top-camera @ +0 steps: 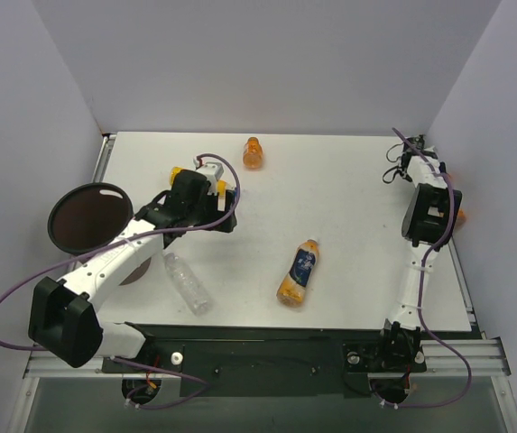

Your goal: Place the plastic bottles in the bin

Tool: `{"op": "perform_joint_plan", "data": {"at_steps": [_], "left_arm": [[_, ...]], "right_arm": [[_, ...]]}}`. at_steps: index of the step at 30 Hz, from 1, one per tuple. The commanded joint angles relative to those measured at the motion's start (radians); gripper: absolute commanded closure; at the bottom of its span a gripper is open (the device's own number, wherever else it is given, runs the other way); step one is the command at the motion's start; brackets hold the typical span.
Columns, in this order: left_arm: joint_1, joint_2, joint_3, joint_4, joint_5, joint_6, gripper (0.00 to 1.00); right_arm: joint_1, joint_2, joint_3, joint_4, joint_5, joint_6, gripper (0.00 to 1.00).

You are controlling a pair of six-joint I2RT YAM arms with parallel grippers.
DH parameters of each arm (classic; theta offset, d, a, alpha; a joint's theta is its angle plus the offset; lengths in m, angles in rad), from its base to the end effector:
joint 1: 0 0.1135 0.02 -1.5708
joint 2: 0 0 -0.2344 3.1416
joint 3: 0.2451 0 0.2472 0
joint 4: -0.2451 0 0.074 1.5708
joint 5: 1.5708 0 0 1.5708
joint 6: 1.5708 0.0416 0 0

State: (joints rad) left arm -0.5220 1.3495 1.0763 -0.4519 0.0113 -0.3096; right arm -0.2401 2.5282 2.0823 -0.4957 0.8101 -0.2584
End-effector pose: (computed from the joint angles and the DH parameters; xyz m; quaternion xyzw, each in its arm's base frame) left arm 0.2617 -0.1511 0.2586 0.0990 0.9065 -0.1705 0.3733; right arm 0.4924 -0.1516 0.1161 0.1139 0.8751 -0.4333 0.1832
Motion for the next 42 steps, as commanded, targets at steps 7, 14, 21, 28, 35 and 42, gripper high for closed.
{"op": "perform_joint_plan", "data": {"at_steps": [7, 14, 21, 28, 35, 42], "left_arm": [[-0.004, -0.022, 0.016, 0.041, 0.033, -0.055, 0.03], [-0.004, -0.116, -0.085, 0.073, -0.034, -0.065, 0.03], [0.005, -0.13, 0.016, -0.103, -0.29, 0.061, 0.03], [0.06, -0.112, 0.089, -0.107, -0.191, -0.063, 0.03], [0.063, -0.085, 0.118, -0.112, -0.192, -0.101, 0.03], [0.086, -0.09, 0.123, -0.179, -0.168, -0.106, 0.03]], "right_arm": [[0.035, -0.218, -0.178, 0.091, 0.078, 0.022, 1.0], [0.084, -0.44, -0.336, 0.131, 0.04, 0.028, 1.0], [0.171, -0.597, -0.329, 0.016, -0.08, 0.116, 1.0], [0.31, -0.675, -0.379, -0.123, -0.259, 0.31, 1.0], [0.409, -0.806, -0.631, 0.02, -0.665, 0.533, 1.0], [0.475, -0.832, -0.668, 0.187, -0.852, 0.73, 1.0]]}}
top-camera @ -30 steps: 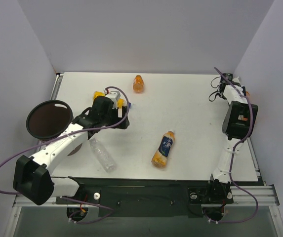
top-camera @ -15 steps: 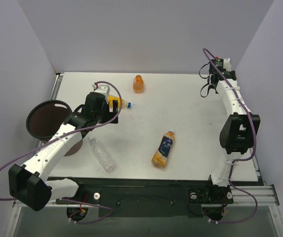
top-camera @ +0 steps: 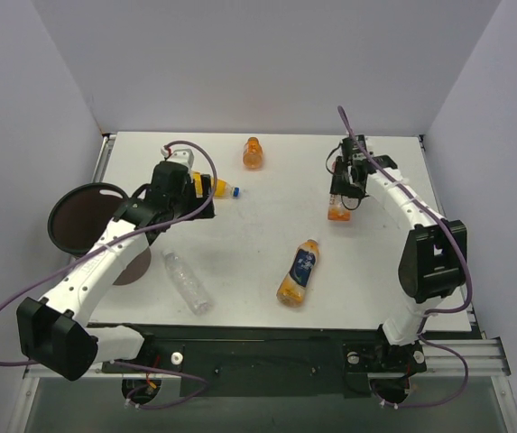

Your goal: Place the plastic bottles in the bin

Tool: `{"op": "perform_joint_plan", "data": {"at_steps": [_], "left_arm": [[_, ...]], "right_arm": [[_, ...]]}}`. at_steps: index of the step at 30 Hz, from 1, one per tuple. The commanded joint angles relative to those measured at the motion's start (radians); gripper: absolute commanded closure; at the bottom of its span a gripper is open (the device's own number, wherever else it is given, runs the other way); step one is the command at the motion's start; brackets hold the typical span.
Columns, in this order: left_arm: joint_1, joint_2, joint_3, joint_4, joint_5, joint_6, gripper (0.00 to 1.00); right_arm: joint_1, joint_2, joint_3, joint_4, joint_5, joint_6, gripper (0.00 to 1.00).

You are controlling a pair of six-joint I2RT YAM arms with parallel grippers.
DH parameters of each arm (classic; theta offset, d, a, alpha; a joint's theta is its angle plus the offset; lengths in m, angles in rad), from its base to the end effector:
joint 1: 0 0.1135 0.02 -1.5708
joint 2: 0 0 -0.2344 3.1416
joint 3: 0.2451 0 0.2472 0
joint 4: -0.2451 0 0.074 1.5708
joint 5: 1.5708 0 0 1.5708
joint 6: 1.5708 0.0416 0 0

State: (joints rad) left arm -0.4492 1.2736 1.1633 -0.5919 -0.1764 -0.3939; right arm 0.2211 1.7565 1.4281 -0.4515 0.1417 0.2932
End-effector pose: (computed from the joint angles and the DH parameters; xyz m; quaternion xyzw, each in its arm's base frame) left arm 0.2591 -0.1168 0.2966 -0.0121 0.9043 -0.0986 0.4151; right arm 0.3833 0.0801 0.2423 0.0604 0.9189 0.0345 0.3882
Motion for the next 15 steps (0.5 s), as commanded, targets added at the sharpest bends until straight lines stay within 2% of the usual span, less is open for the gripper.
{"op": "perform_joint_plan", "data": {"at_steps": [1, 6, 15], "left_arm": [[0.015, -0.017, 0.026, -0.045, 0.02, -0.034, 0.03], [0.061, -0.083, -0.036, -0.013, 0.109, -0.08, 0.03], [0.069, -0.022, -0.04, -0.042, 0.144, -0.088, 0.03]], "right_arm": [[0.024, -0.06, -0.027, 0.177, -0.241, 0.228, 1.0], [0.076, -0.011, -0.047, 0.359, -0.338, 0.383, 1.0], [0.259, 0.11, -0.012, 0.562, -0.395, 0.575, 1.0]]}}
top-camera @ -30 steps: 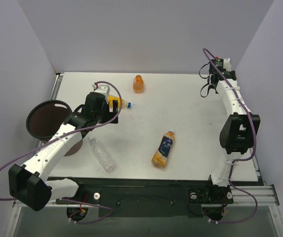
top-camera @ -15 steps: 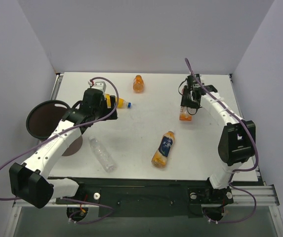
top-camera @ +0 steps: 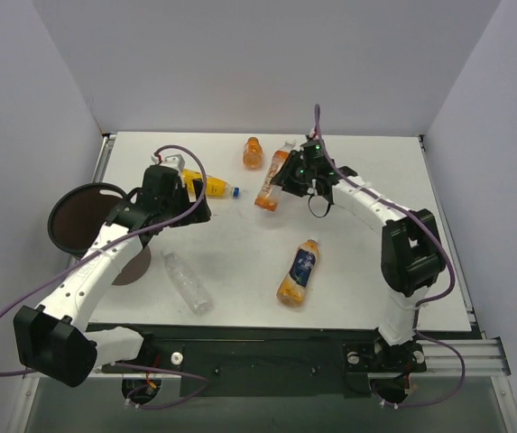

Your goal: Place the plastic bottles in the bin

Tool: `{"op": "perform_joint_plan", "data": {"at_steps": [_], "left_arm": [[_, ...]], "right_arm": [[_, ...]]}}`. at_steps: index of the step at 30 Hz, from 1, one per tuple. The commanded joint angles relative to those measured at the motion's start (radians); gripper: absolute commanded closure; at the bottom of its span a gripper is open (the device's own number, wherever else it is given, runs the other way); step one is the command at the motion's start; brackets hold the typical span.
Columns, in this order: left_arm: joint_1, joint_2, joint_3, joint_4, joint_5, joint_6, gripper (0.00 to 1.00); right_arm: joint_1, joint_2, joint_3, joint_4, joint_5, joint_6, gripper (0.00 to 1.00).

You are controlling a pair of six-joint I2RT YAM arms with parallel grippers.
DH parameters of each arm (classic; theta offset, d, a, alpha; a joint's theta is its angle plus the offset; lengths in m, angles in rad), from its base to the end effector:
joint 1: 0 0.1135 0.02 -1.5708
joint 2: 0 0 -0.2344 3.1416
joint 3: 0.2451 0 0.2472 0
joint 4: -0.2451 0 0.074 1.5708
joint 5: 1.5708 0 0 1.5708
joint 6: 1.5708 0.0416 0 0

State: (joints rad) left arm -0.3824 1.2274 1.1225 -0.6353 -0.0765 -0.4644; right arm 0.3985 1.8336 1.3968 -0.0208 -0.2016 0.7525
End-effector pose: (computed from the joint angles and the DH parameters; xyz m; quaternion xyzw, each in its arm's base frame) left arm 0.2527 -0.0982 0.2909 -0.0529 0.9129 -0.1337 0.3819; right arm 0.3899 0.1732 0.2421 0.0964 0.8409 0.3577 0.3945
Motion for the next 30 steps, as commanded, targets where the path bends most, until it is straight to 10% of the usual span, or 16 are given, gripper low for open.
{"op": "perform_joint_plan", "data": {"at_steps": [1, 12, 17, 30], "left_arm": [[0.002, 0.027, 0.0, 0.002, 0.05, -0.014, 0.03], [-0.035, 0.104, -0.027, 0.02, 0.057, -0.01, 0.03], [-0.073, 0.155, -0.017, 0.045, 0.054, -0.023, 0.03], [-0.171, 0.34, 0.103, 0.123, -0.072, -0.108, 0.03]], "right_arm": [[0.103, 0.035, 0.007, 0.136, -0.059, 0.119, 1.0], [0.195, -0.033, -0.284, 0.266, -0.156, 0.183, 0.97], [0.207, -0.062, -0.305, 0.231, -0.157, 0.147, 0.23], [0.094, -0.526, -0.271, -0.261, 0.307, -0.257, 0.06]]}}
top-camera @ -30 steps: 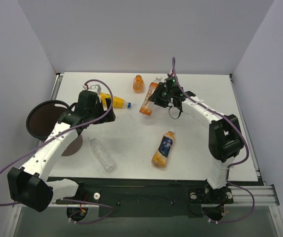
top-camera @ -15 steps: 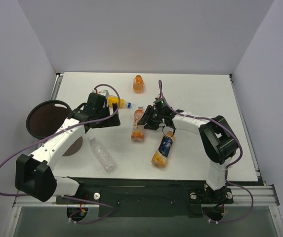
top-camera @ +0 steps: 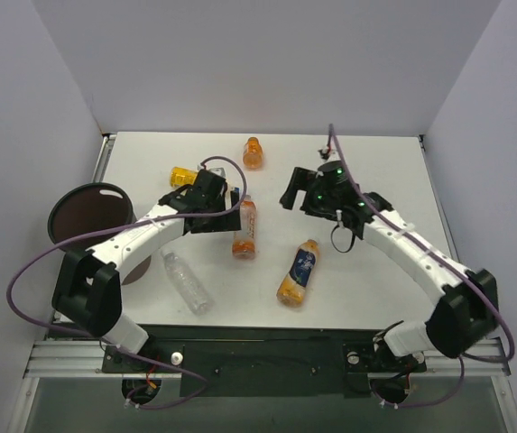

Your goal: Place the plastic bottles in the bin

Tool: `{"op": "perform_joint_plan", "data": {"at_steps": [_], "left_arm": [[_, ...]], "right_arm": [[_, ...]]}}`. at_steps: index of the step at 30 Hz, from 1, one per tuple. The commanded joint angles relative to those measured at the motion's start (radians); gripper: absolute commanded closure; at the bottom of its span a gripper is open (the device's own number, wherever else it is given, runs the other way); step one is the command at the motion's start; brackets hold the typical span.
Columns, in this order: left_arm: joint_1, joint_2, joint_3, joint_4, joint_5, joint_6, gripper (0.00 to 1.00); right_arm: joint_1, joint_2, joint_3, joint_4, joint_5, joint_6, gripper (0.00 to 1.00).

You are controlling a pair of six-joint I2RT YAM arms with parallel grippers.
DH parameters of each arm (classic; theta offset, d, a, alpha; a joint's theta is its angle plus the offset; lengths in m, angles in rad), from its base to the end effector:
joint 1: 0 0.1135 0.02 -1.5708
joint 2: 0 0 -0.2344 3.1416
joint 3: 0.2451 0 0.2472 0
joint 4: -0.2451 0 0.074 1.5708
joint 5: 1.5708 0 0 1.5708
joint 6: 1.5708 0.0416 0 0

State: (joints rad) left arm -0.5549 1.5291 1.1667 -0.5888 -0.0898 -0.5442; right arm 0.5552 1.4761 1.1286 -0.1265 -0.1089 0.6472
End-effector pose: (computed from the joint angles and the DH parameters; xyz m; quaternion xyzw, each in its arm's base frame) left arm 0.2763 -0.1669 0.2248 -0.0086 0.9515 -0.1226 0.2820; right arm 0.2920 0.1864 0.2689 0.0108 0.8525 0.3327 0.4030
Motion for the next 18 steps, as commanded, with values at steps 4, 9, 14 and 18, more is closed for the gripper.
{"op": "perform_joint_plan", "data": {"at_steps": [4, 9, 14, 18], "left_arm": [[-0.037, 0.112, 0.123, 0.113, -0.008, -0.02, 0.03], [-0.094, 0.253, 0.234, 0.072, -0.062, -0.022, 0.03], [-0.14, 0.442, 0.408, -0.011, -0.244, -0.029, 0.03], [-0.143, 0.526, 0.467, -0.075, -0.336, -0.046, 0.03]], "right_arm": [[-0.141, -0.362, -0.096, -0.17, 0.248, -0.169, 0.05], [-0.149, -0.445, -0.127, -0.19, 0.241, -0.169, 0.05], [-0.144, -0.453, -0.165, -0.185, 0.239, -0.167, 0.05], [-0.144, -0.462, -0.188, -0.185, 0.23, -0.165, 0.05]]}}
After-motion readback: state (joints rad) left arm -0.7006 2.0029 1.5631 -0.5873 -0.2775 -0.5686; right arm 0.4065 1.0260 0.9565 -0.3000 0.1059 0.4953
